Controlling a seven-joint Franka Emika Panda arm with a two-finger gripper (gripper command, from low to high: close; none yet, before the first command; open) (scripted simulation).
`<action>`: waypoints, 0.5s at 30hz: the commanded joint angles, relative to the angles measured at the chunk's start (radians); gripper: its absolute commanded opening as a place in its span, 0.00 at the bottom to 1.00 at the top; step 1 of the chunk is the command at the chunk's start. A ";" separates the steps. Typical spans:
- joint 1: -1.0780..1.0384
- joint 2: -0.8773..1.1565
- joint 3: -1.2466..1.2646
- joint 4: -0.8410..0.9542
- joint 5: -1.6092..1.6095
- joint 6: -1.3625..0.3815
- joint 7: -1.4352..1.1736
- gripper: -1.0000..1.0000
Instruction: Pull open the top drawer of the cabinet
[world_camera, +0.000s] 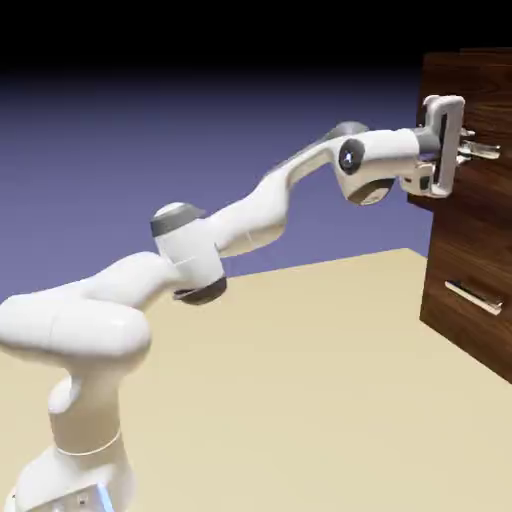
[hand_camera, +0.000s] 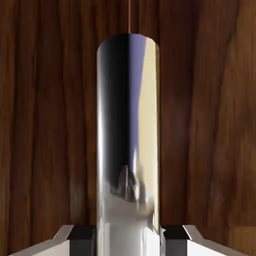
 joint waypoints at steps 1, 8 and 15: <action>0.022 0.005 0.000 -0.036 0.002 -0.014 -0.008 0.00; 0.184 0.040 -0.005 -0.290 0.004 -0.103 -0.061 0.00; 0.357 0.076 -0.019 -0.544 -0.022 -0.184 -0.100 0.00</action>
